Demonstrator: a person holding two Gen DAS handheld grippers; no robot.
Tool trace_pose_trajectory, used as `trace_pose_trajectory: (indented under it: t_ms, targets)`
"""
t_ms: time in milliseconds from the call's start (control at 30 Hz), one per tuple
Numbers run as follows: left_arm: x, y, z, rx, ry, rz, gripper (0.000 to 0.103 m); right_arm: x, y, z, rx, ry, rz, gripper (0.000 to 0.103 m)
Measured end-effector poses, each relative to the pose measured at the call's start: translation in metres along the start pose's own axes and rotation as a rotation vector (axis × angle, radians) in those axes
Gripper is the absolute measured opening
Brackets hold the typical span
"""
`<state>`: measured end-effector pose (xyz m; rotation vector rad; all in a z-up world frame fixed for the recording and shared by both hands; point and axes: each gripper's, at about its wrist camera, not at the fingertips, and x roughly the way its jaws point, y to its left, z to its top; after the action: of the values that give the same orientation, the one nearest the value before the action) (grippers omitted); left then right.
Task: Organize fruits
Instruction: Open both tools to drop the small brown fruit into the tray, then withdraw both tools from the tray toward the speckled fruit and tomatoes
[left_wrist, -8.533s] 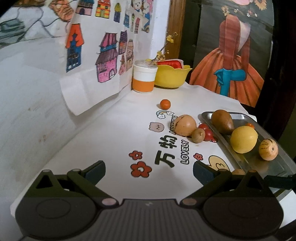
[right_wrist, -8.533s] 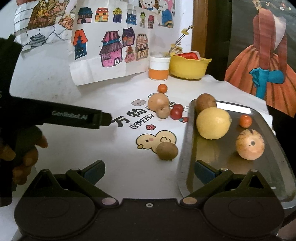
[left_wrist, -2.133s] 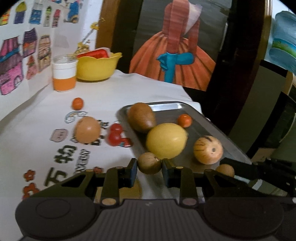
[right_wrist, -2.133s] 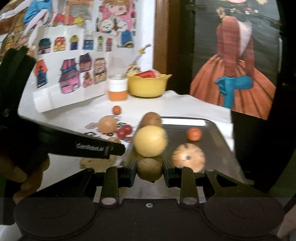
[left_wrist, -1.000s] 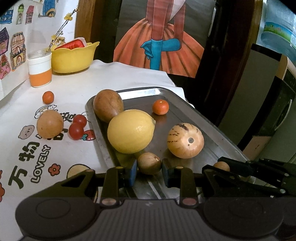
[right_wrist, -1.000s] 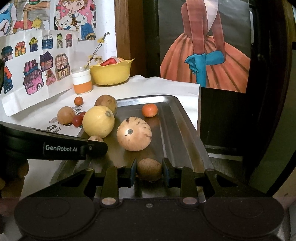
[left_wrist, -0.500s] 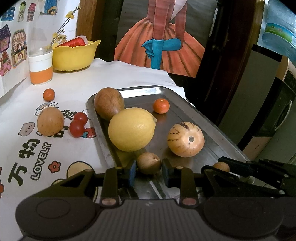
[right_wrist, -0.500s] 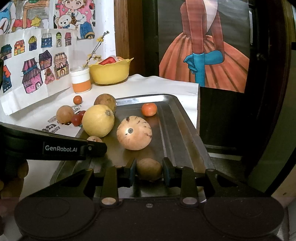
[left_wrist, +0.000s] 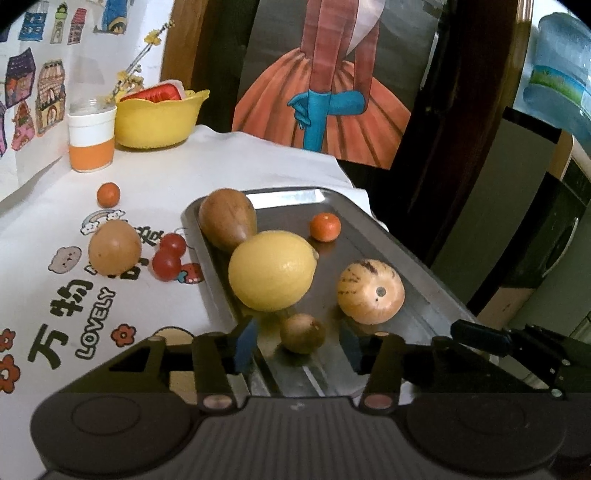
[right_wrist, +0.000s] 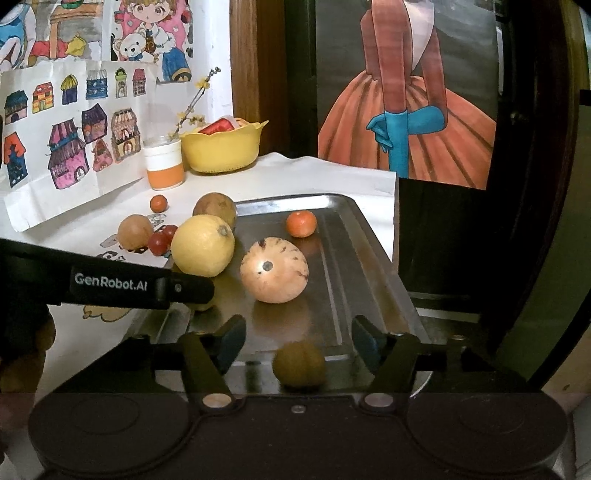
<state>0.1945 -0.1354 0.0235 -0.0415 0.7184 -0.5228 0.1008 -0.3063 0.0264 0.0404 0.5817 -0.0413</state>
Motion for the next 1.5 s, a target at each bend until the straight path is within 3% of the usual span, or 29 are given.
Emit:
trace_pose_trajectory:
  t_ms: [267,533,1067,1500]
  targets:
    - [-0.015,0.012,0.001,-0.042,-0.022,0.018,0.085,-0.012,0.007,0.005,-0.010,-0.024,0.003,0.098]
    - [-0.035,0.028,-0.001,-0.067,-0.067,0.072,0.102,-0.023,0.024,0.009,-0.041,-0.026,0.006,0.102]
    - [-0.078,0.087,-0.019,-0.111,-0.110,0.210,0.102,-0.037,0.090,0.010,-0.130,0.018,0.112,0.102]
    - [-0.103,0.130,-0.025,-0.094,-0.073,0.296,0.102,-0.047,0.147,0.027,-0.153,0.045,0.204,0.102]
